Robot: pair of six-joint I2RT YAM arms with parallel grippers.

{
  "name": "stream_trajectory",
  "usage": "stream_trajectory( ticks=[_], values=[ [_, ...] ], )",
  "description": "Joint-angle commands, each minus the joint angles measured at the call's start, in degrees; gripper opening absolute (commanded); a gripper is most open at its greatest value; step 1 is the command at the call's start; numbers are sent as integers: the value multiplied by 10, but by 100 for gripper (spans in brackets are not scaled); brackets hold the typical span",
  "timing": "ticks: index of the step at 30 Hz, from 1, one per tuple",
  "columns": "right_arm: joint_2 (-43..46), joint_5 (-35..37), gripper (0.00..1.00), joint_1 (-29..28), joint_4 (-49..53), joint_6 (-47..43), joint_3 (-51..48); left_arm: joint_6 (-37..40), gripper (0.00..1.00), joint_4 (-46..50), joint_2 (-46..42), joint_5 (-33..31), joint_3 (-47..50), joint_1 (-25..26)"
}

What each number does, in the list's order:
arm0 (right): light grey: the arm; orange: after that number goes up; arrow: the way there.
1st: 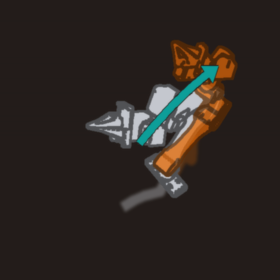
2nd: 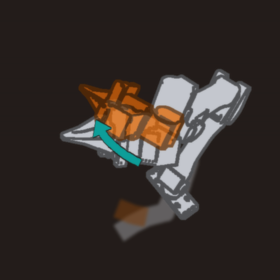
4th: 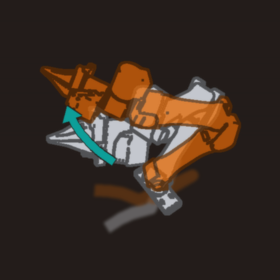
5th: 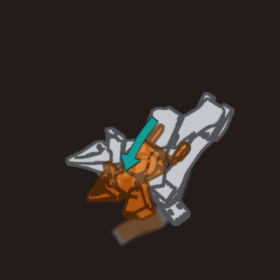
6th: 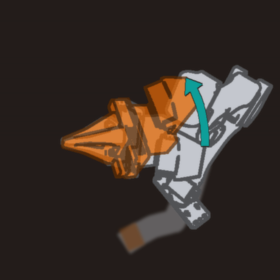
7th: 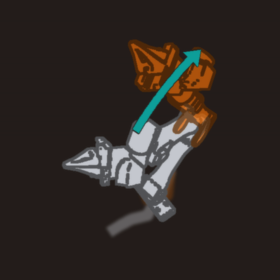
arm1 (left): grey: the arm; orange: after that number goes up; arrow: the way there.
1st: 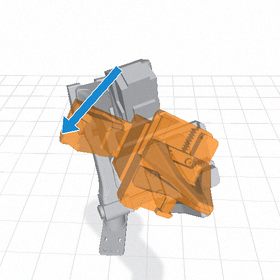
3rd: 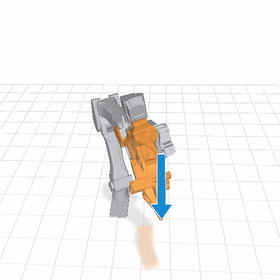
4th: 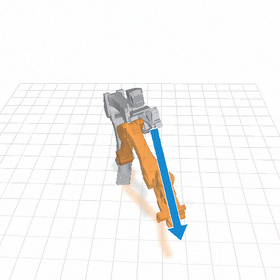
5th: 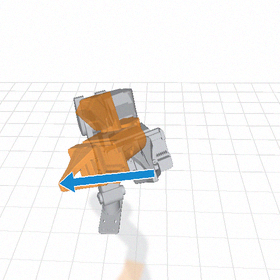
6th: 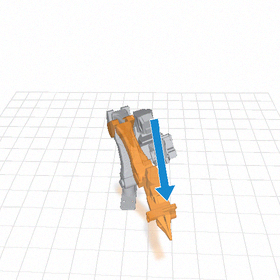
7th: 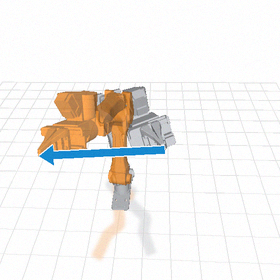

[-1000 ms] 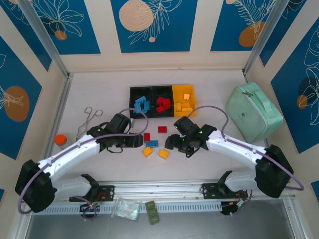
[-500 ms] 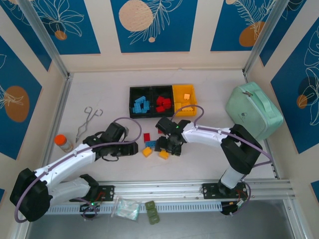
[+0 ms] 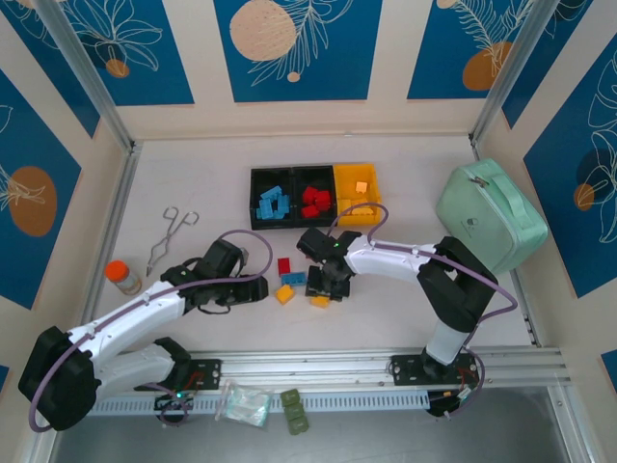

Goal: Sort the legos into containers by color
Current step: Pick up the lego from the bottom-center of the table.

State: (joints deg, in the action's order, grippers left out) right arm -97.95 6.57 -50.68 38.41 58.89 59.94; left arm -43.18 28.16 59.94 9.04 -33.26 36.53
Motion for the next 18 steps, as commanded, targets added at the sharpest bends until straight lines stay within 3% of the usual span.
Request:
stream_trajectory(
  ticks=[1,10,18],
  values=[
    [17,29,34,-3,34,-15,15,-7,67,-20,0,21,6,-6],
    [74,64,33,30,71,-58,42,-12,67,-56,10,48,-4,-2],
    [114,72,33,135,83,-132,80,-19,67,-96,38,67,-32,8]
  ],
)
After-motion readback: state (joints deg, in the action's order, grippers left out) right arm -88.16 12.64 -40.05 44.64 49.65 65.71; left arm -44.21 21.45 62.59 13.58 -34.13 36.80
